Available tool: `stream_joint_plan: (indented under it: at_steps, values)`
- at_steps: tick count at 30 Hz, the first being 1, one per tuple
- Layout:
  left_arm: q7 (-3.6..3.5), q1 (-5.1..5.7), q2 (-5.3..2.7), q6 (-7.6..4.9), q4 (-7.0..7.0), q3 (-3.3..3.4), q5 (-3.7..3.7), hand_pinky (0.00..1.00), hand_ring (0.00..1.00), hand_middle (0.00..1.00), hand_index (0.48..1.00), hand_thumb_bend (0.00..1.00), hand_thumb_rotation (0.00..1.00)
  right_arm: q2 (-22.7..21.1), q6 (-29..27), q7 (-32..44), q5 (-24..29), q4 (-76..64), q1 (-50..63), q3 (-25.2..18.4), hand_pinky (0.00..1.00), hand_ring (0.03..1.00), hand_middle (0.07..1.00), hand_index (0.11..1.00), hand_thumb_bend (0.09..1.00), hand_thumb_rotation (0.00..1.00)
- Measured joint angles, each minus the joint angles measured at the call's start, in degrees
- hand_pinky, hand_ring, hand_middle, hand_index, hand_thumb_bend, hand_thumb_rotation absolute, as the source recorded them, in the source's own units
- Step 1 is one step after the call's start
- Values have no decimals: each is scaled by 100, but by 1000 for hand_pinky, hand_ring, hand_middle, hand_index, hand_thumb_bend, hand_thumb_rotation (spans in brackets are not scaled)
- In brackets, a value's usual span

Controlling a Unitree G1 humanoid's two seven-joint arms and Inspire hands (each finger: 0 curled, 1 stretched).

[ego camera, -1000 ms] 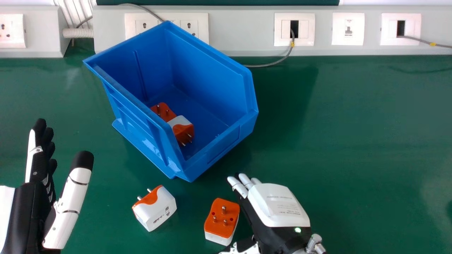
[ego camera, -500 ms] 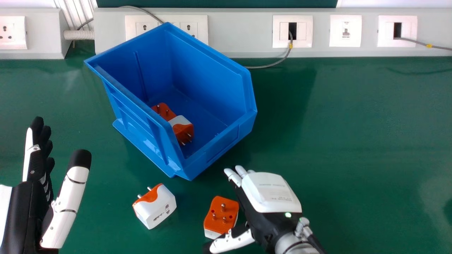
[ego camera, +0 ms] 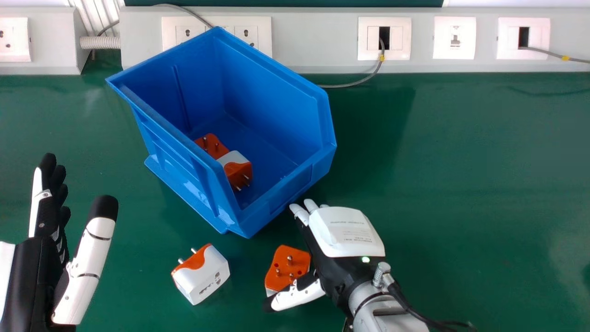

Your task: Pick all objects and put in blue box

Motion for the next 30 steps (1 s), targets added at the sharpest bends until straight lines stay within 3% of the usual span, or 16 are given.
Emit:
stream_joint_plan:
  at_steps: [17, 30]
  values:
    - [8, 36, -4, 46, -97, -14, 9, 1000, 1000, 1000, 1000, 613, 822, -119, 778, 1568, -513, -756, -113, 389, 867, 926, 953, 895, 843, 393]
    - [10, -50, -1, 55, -96, -9, 6, 1000, 1000, 1000, 1000, 609, 822, -172, 747, 1626, -533, -738, -157, 409, 864, 917, 941, 861, 840, 340]
